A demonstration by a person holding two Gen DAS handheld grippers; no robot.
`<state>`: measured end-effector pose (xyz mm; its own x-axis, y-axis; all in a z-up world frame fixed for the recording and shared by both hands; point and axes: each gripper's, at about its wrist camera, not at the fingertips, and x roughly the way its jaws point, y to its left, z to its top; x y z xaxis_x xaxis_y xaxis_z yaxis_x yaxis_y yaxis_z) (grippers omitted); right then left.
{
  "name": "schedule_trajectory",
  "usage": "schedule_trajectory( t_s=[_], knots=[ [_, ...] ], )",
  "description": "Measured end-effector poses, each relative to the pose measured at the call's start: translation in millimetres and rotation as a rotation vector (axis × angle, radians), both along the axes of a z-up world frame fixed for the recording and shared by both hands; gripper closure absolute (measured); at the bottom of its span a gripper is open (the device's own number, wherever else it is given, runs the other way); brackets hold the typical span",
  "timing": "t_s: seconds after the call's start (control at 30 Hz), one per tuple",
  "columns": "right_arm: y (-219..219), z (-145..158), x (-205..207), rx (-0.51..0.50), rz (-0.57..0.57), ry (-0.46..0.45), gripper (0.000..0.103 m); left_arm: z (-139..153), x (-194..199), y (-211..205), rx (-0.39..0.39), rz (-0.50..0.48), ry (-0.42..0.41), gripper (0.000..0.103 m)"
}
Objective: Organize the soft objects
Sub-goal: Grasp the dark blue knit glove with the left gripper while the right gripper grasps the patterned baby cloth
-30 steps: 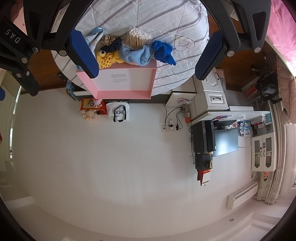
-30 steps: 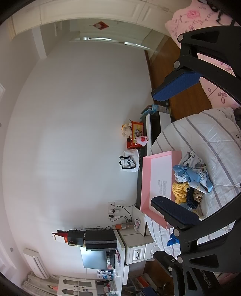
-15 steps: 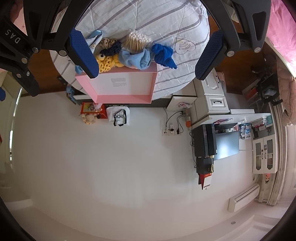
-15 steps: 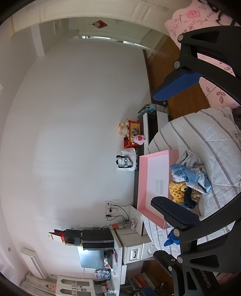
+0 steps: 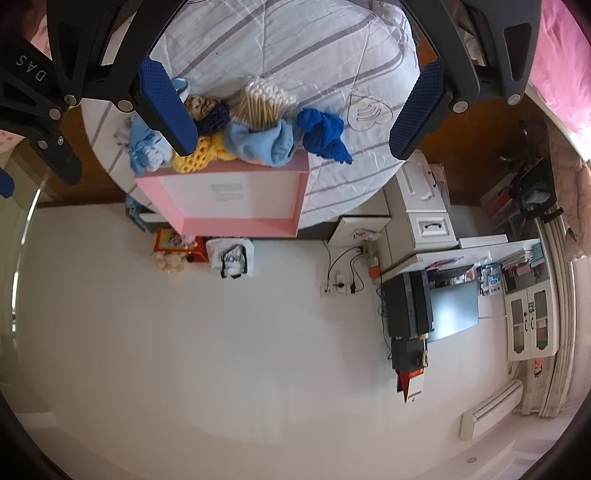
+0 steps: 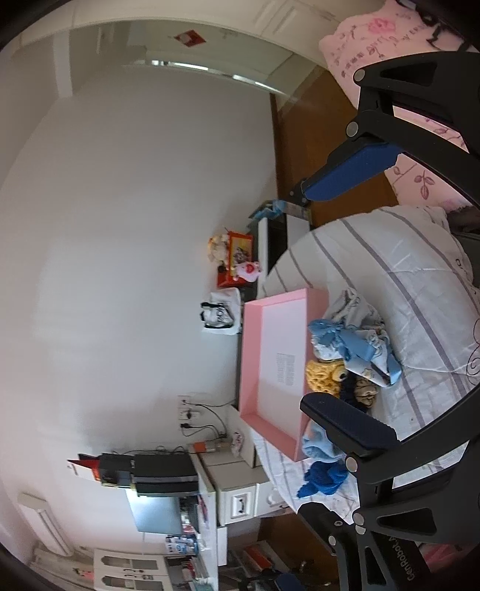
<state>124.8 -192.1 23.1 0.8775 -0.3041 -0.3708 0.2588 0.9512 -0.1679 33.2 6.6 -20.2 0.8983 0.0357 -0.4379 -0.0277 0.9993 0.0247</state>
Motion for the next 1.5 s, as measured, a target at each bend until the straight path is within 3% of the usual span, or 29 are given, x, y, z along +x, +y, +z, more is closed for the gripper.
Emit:
schedule_trajectory(
  t_s=[0.43, 0.77, 0.93, 1.07, 1.23, 1.4, 1.5],
  knots=[
    [-9.7, -42.4, 36.0, 0.042, -0.015, 0.153, 0.000, -30.5, 40.5, 8.9, -0.013, 0.022, 0.140, 0.000],
    [-28.6, -81.4, 68.1, 0.137, -0.049, 0.284, 0.000, -59.8, 81.7, 23.7, -0.030, 0.024, 0.244, 0.000],
    [-34.1, -92.9, 78.7, 0.215, -0.020, 0.307, 0.000, -71.8, 97.8, 33.6, -0.041, 0.030, 0.272, 0.000],
    [-34.3, -98.1, 86.9, 0.247, -0.002, 0.315, 0.011, -83.9, 109.9, 40.3, -0.055, 0.036, 0.297, 0.000],
    [-34.6, -107.3, 102.3, 0.255, 0.006, 0.333, 0.011, -97.7, 122.5, 48.1, -0.083, 0.026, 0.332, 0.000],
    [-31.5, -114.0, 121.2, 0.237, -0.001, 0.345, 0.003, -103.0, 128.0, 56.2, -0.110, 0.013, 0.347, 0.000],
    [-30.0, -116.6, 126.6, 0.251, 0.027, 0.332, 0.016, -104.8, 130.3, 62.2, -0.126, 0.020, 0.352, 0.000]
  ],
)
